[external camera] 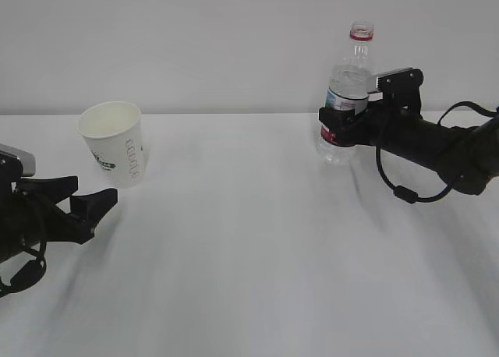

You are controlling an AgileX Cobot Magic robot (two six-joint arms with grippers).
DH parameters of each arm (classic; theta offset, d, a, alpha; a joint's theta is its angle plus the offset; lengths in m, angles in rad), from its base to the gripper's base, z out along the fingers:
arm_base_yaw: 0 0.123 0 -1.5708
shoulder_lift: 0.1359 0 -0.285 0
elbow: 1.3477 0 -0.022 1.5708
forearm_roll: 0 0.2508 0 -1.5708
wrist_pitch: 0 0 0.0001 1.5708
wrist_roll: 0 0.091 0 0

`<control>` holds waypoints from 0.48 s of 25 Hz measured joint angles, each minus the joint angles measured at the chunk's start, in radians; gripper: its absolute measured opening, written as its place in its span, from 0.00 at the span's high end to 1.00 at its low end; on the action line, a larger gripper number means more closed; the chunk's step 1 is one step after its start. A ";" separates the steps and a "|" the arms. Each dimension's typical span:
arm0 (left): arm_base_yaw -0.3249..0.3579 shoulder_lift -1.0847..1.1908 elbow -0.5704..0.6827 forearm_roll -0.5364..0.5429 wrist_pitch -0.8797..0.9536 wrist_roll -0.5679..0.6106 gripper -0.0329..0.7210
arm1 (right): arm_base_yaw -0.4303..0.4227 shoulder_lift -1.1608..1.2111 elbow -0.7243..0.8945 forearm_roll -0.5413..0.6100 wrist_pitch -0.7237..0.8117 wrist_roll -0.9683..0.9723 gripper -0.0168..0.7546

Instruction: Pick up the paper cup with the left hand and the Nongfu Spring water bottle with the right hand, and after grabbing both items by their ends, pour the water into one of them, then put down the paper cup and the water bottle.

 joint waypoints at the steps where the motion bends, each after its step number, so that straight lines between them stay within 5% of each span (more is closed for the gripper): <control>1: 0.000 0.000 0.000 0.000 0.000 0.000 0.19 | 0.000 0.000 0.000 0.000 0.000 0.000 0.31; 12: 0.000 0.000 0.000 -0.006 0.000 0.000 0.19 | 0.000 0.000 -0.001 0.000 0.000 0.000 0.36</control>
